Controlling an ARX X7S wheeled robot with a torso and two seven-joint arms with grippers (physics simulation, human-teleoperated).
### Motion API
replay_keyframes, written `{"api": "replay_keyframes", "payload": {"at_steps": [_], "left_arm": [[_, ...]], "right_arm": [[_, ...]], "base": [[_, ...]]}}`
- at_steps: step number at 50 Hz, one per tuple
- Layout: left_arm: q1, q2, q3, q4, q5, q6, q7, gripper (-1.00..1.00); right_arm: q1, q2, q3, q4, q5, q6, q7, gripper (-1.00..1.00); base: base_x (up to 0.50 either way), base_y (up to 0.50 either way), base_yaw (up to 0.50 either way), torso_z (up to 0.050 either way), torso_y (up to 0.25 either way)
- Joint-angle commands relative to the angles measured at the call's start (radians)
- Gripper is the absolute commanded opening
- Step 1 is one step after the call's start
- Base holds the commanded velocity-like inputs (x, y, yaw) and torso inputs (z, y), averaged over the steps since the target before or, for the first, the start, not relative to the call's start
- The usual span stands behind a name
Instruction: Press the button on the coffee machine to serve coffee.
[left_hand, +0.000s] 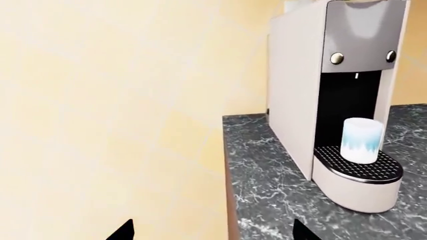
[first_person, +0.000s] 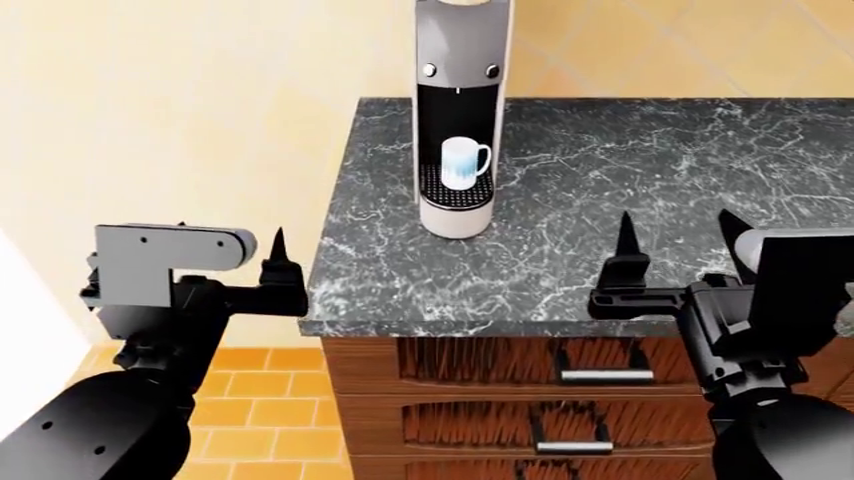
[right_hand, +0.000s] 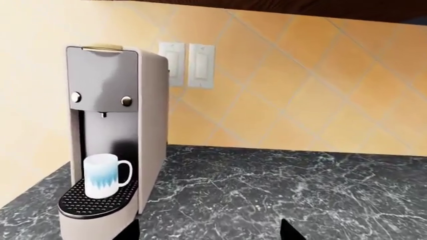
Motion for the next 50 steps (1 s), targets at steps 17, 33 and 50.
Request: {"api": "replay_keyframes", "payload": {"at_steps": [17,33,50], "left_arm": [[0.017,-0.016,0.014,-0.023,0.009,0.03,0.004,1.0],[0.017,-0.029,0.003,-0.02,0.0,0.025,0.0,1.0],[0.024,-0.035,0.017,-0.038,0.015,0.041,-0.007,1.0]], "right_arm": [[-0.014,0.033,0.017,-0.022,0.026,0.037,0.009,1.0],[-0.022,0.038,0.013,-0.021,0.029,0.029,0.011,1.0],[-0.035,0.042,0.002,-0.015,0.034,0.022,0.009,1.0]], "base": [[0.3,0.0,0.0,0.0,0.0],[0.34,-0.05,0.0,0.0,0.0],[0.34,-0.05,0.0,0.0,0.001]]}}
